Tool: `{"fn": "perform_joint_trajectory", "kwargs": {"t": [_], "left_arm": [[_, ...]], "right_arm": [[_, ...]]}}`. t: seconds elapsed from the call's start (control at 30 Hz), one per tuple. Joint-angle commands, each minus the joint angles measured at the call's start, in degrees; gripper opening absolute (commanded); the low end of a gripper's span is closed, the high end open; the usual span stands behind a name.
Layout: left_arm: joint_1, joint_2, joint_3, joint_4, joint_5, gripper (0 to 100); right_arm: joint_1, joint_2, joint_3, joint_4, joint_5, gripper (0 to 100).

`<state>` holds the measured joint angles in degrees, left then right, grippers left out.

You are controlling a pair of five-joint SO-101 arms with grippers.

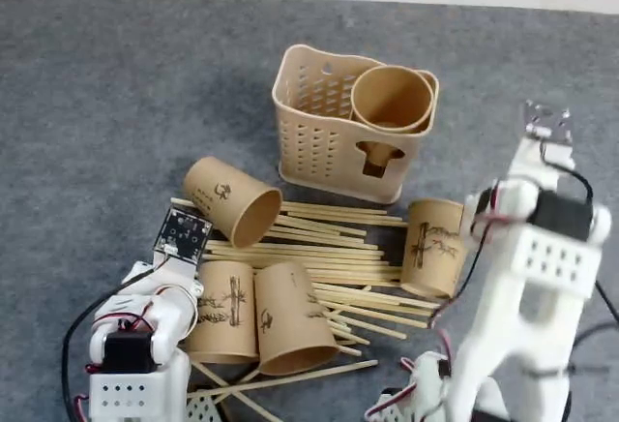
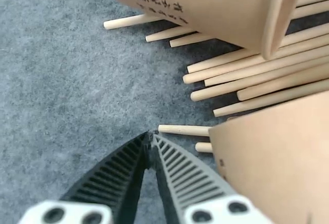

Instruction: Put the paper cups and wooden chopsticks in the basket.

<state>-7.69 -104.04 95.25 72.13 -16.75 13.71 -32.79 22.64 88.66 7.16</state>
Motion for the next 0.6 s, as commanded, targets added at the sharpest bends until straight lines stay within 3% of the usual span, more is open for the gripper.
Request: {"fn": "perform_joint_trajectory", "kwargs": {"t": [0.0,0.33,0.57], "left_arm": [[-0.57,-0.22,-1.01,-1.05,-0.35,0],[-0.57,-0.22,-1.01,-1.05,-0.35,0],[-0.57,-0.22,-1.01,-1.05,-0.35,0]], "right_arm": [[0.22,8.13,-8.66,0.48,-5.45,16.0],[0.31,25.63,-20.18,0.48,-13.19,16.0],[0.31,34.42,-23.96,0.48,-13.54,16.0]]}}
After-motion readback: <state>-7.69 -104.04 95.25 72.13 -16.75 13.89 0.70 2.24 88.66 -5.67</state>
